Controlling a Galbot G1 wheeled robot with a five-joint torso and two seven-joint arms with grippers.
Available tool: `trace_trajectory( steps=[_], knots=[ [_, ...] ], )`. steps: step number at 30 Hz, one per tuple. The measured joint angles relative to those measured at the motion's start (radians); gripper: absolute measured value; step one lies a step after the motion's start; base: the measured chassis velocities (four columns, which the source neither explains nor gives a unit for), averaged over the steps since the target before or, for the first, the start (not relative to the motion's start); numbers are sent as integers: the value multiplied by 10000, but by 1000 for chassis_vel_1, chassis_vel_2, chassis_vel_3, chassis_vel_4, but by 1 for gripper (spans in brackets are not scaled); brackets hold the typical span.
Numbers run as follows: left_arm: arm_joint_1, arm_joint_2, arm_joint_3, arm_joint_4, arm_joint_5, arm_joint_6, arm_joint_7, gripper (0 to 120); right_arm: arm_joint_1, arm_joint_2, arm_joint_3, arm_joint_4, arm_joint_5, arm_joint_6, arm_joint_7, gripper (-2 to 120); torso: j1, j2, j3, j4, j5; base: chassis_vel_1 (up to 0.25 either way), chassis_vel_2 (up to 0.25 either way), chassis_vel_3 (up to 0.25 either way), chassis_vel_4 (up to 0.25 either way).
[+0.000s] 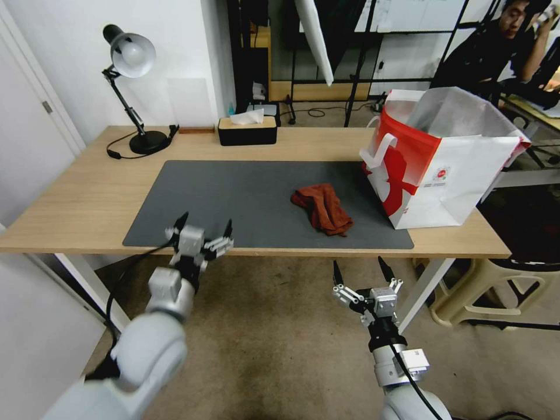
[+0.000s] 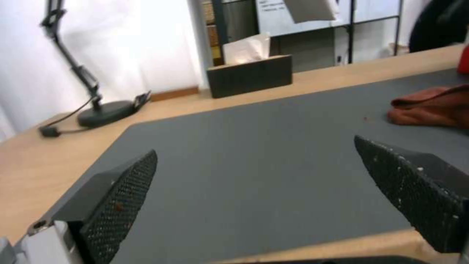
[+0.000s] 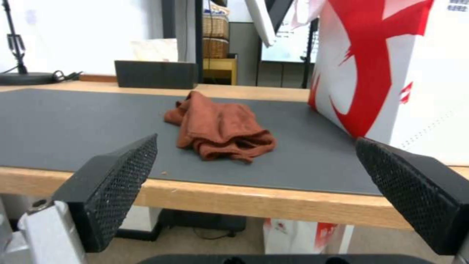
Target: Sweep shrimp from table into container with towel, then put container into takeout bag.
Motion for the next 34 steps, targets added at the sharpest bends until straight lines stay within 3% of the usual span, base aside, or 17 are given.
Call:
trace_trajectory(
  steps=[3, 8, 17, 21, 34],
  knots=[
    [729, -572, -182, -36, 413, -412, 76, 100, -47, -16, 159, 82, 116, -61, 1, 100, 0, 0, 0, -1, 1, 0, 0, 0, 0],
    [1316, -1058, -338, 200, 799, -1019, 221, 100, -117, -17, 264, 109, 163, -59, -5, 100, 0, 0, 1, -1, 0, 0, 0, 0, 0],
    [1594, -1726, -236, 1127, 1253, -2274, 456, 100, -275, 79, 276, 118, 136, 157, -75, 100, 2, -2, 1, -2, 0, 0, 0, 0, 0],
    [1535, -1849, -220, 1364, 1324, -2641, 458, 100, -316, 96, 261, 118, 126, 212, -88, 100, 2, -2, 0, -2, -1, 0, 0, 0, 0],
    [1488, -1841, -199, 1384, 1316, -2664, 453, 100, -320, 99, 253, 115, 114, 220, -96, 100, 2, -2, 1, -1, 0, 0, 0, 0, 0]
  ],
)
